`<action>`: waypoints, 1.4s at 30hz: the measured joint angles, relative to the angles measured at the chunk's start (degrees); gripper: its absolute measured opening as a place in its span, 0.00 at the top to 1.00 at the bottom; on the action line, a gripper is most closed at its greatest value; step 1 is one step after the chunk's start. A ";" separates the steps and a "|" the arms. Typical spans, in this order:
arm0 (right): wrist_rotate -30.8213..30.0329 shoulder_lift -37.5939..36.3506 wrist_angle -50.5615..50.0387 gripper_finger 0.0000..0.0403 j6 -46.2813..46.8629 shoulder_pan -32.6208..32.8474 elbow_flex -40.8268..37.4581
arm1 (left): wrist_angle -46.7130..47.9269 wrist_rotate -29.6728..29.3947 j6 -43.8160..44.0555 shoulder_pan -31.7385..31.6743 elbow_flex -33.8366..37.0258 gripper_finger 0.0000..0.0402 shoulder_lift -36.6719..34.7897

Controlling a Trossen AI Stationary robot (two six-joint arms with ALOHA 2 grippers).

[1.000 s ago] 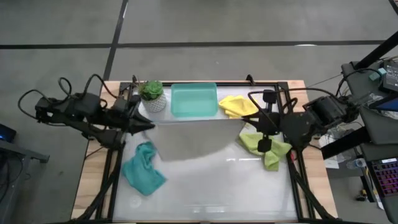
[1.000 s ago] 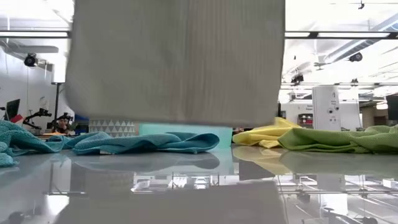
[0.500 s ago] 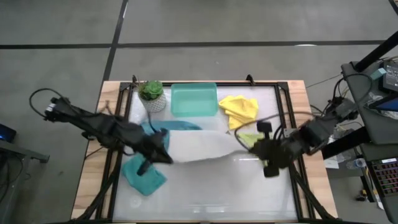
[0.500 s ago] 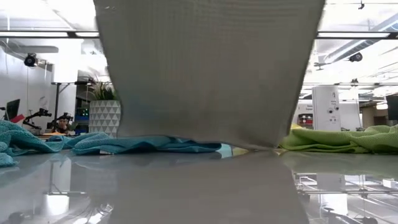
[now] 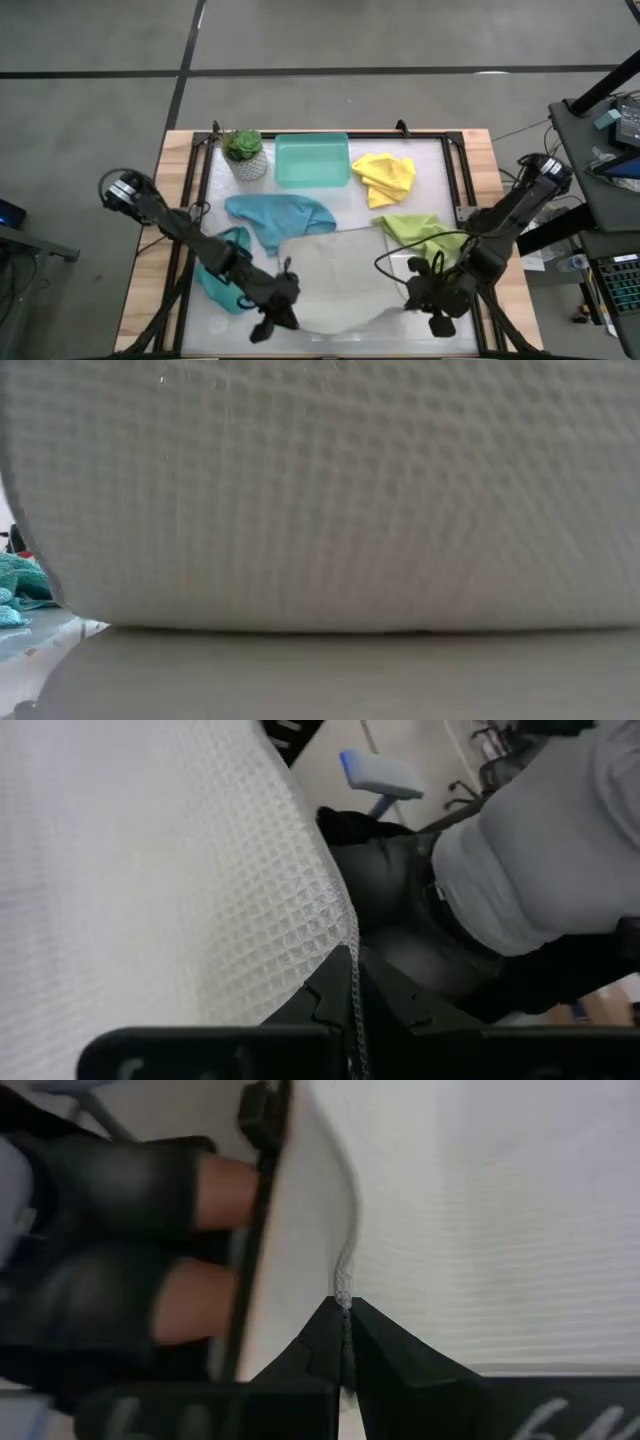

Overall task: Fold microfiber towels
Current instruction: Fold the gray microfiber cloth

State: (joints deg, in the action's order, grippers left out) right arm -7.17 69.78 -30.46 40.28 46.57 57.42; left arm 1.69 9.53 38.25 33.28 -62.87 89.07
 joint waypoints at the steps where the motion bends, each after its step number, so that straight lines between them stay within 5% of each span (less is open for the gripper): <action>1: 1.18 0.00 2.99 0.98 1.14 0.00 -1.90 | -0.91 0.03 0.86 0.47 0.00 1.00 1.37; 9: 2.83 0.40 13.09 0.98 4.29 -2.02 -10.96 | 2.79 0.43 4.96 0.68 0.15 1.00 6.81; 24: -3.68 0.44 -2.07 0.98 -6.21 -18.37 -11.30 | 28.72 -6.12 -5.18 -11.60 0.45 1.00 5.28; 42: -10.23 3.52 -3.20 0.98 -11.78 -26.85 -11.97 | 34.72 -13.26 -7.44 -19.46 0.50 1.00 5.30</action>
State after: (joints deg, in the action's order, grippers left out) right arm -17.40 73.29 -33.66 28.50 19.71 45.45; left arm 36.41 -3.73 30.81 13.82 -62.37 94.37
